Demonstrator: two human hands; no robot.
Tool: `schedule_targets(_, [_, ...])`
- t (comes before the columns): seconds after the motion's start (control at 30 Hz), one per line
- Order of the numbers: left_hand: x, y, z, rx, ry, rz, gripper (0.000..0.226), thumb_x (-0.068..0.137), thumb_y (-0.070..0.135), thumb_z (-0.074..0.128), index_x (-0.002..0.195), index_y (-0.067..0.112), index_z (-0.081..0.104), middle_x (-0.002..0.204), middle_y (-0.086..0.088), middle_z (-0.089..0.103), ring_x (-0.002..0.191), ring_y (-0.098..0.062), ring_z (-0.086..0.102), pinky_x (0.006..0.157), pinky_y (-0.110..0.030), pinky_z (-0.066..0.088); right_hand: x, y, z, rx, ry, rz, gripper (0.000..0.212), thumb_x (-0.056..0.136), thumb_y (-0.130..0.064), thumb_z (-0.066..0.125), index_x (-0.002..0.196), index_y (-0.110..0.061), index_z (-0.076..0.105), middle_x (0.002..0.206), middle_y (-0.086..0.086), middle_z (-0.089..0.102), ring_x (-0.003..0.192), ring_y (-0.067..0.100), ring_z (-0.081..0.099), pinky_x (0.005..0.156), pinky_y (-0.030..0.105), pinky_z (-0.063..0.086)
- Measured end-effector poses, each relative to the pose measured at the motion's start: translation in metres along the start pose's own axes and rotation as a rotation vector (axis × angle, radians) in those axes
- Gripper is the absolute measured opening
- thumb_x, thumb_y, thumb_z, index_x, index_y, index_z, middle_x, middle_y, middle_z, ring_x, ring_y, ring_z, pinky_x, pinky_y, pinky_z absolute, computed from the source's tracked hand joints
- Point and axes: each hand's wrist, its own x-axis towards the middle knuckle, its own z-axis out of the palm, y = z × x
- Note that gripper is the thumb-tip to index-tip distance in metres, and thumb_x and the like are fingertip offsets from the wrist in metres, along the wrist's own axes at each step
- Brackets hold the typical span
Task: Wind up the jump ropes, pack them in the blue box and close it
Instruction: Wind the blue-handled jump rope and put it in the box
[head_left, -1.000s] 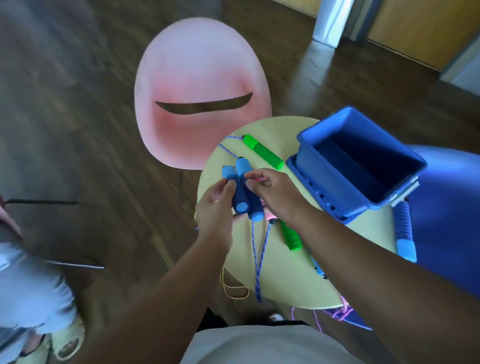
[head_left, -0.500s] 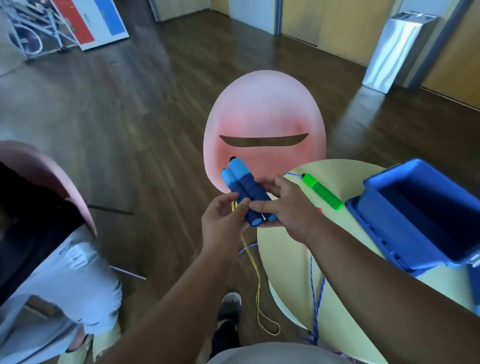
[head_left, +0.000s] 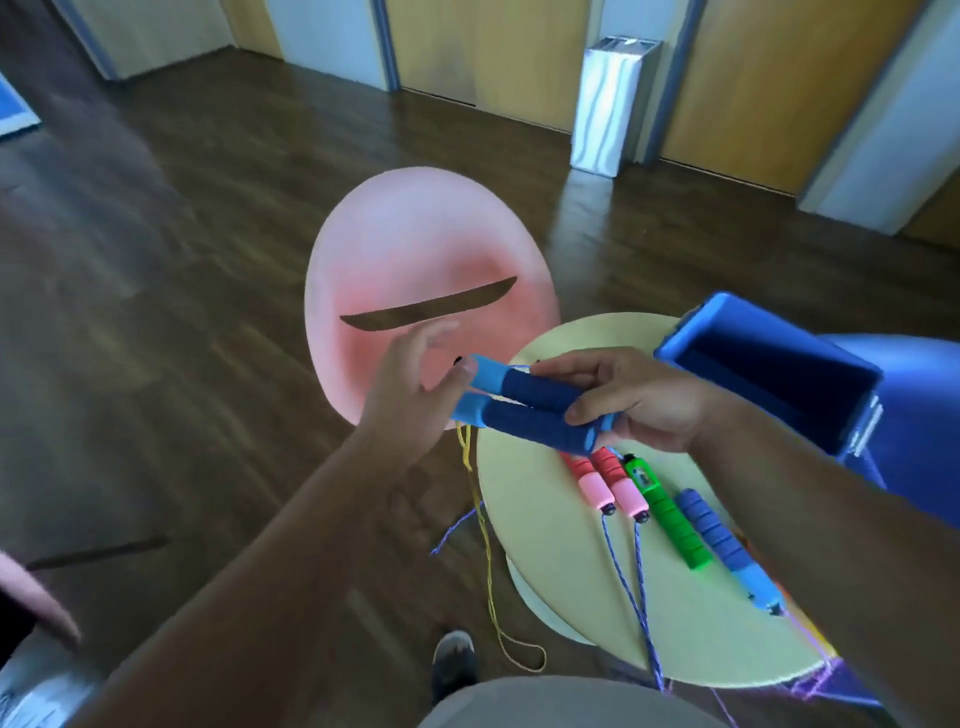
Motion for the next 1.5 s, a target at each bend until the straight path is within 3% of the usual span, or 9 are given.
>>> schedule_targets(0.2, [0.041, 0.009, 0.025, -0.32, -0.517, -0.074, 0.031, 0.104, 0.014, 0.059, 0.132, 0.025, 0.059, 0.099, 0.005, 0.069, 0.088, 0.001, 0.064, 0.081, -0.02, 0.052, -0.034, -0.004, -0.032, 0.134, 0.17, -0.028, 0.053, 0.079, 0.016, 0.057, 0.126, -0.007, 0.064, 0.124, 0.015, 0.069, 0.091, 0.024, 0.072, 0.064, 0.034, 0.061])
schedule_targets(0.37, [0.041, -0.002, 0.079, -0.339, -0.499, -0.018, 0.026, 0.093, 0.032, 0.06, 0.116, 0.038, 0.051, 0.106, 0.004, 0.062, 0.088, -0.009, 0.061, 0.08, -0.034, 0.051, -0.056, 0.016, -0.039, 0.245, 0.522, -0.133, 0.046, 0.073, 0.001, 0.067, 0.118, -0.009, 0.069, 0.108, 0.014, 0.068, 0.089, 0.025, 0.063, 0.065, 0.032, 0.056])
schedule_targets(0.6, [0.031, 0.004, 0.119, -0.231, -0.525, 0.07, 0.016, 0.103, 0.035, 0.054, 0.118, 0.041, 0.052, 0.096, 0.01, 0.06, 0.078, -0.015, 0.058, 0.071, -0.039, 0.049, -0.081, 0.049, -0.004, 0.21, 1.082, -0.162, 0.019, 0.103, -0.026, 0.056, 0.12, -0.019, 0.063, 0.112, 0.006, 0.056, 0.086, 0.023, 0.068, 0.07, 0.042, 0.063])
schedule_targets(0.73, [0.027, 0.021, 0.128, -0.153, -0.552, 0.132, 0.017, 0.106, 0.028, 0.051, 0.12, 0.037, 0.05, 0.101, 0.012, 0.061, 0.092, -0.017, 0.063, 0.081, -0.031, 0.05, -0.105, 0.056, 0.01, 0.109, 1.066, -0.139, 0.028, 0.101, -0.03, 0.061, 0.126, -0.022, 0.051, 0.106, 0.012, 0.064, 0.077, 0.027, 0.076, 0.062, 0.038, 0.063])
schedule_targets(0.87, [0.022, 0.043, 0.136, -0.081, -0.576, 0.154, 0.019, 0.106, 0.027, 0.05, 0.123, 0.035, 0.051, 0.101, 0.013, 0.059, 0.079, -0.009, 0.058, 0.066, -0.012, 0.046, -0.125, 0.06, 0.007, 0.11, 1.056, -0.178, 0.021, 0.102, -0.021, 0.06, 0.12, -0.02, 0.051, 0.086, 0.015, 0.061, 0.061, 0.027, 0.063, 0.056, 0.038, 0.058])
schedule_targets(1.0, [0.01, 0.065, 0.14, -0.231, -0.582, 0.05, 0.027, 0.092, 0.048, 0.058, 0.118, 0.04, 0.056, 0.1, -0.001, 0.065, 0.082, -0.028, 0.069, 0.073, -0.044, 0.056, -0.144, 0.06, -0.002, 0.175, 1.08, -0.243, 0.013, 0.103, -0.02, 0.057, 0.114, -0.025, 0.054, 0.092, 0.018, 0.056, 0.064, 0.029, 0.053, 0.06, 0.037, 0.052])
schedule_targets(1.17, [-0.001, 0.073, 0.134, -0.621, -0.527, -0.304, 0.024, 0.108, 0.029, 0.045, 0.122, 0.015, 0.059, 0.104, -0.017, 0.071, 0.084, -0.036, 0.07, 0.073, -0.04, 0.048, -0.164, 0.052, -0.014, 0.314, 1.07, -0.331, 0.013, 0.105, -0.018, 0.053, 0.117, -0.022, 0.053, 0.106, 0.015, 0.054, 0.066, 0.026, 0.047, 0.064, 0.038, 0.052])
schedule_targets(1.3, [-0.036, 0.061, 0.133, -0.589, -0.387, -0.337, 0.014, 0.105, 0.007, 0.054, 0.11, 0.003, 0.066, 0.106, -0.023, 0.076, 0.094, -0.037, 0.075, 0.082, -0.04, 0.059, -0.164, 0.045, -0.02, 0.336, 1.068, -0.353, 0.019, 0.105, -0.018, 0.053, 0.124, -0.019, 0.051, 0.109, 0.018, 0.052, 0.066, 0.026, 0.051, 0.058, 0.034, 0.054])
schedule_targets(1.5, [-0.071, 0.081, 0.156, -0.869, -0.088, -0.556, 0.007, 0.098, 0.006, 0.067, 0.103, 0.004, 0.069, 0.079, -0.009, 0.076, 0.088, -0.027, 0.078, 0.08, -0.036, 0.059, -0.141, 0.034, -0.009, 0.26, 1.041, -0.364, 0.019, 0.104, -0.02, 0.052, 0.123, -0.019, 0.05, 0.094, 0.01, 0.054, 0.055, 0.021, 0.05, 0.061, 0.034, 0.056])
